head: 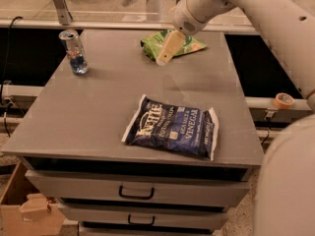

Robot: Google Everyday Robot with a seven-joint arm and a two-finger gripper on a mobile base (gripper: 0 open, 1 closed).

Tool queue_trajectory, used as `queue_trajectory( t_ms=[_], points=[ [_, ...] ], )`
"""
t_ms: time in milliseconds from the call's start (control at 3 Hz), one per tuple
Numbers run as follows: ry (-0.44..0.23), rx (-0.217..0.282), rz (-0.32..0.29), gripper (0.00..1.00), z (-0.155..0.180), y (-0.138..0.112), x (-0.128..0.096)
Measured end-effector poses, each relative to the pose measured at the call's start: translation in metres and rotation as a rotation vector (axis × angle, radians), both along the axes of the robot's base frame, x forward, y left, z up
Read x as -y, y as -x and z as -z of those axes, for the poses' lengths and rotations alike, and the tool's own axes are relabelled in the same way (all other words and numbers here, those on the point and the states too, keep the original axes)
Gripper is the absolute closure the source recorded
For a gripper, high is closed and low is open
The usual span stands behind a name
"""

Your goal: Move green rice chip bag near blue chip bag

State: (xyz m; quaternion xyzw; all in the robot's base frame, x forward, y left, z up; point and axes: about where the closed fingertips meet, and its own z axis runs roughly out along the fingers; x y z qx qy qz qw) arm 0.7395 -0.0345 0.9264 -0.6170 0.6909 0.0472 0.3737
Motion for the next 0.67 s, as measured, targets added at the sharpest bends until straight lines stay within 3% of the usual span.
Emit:
queue_trajectory(
  t_ms=[333,667],
  points=[
    [-0.08,-0.012,0.072,0.0,0.026,-0.046,-0.018],
    [-0.161,-0.04,0.188,0.0,0.046,-0.083,-0.023]
  ],
)
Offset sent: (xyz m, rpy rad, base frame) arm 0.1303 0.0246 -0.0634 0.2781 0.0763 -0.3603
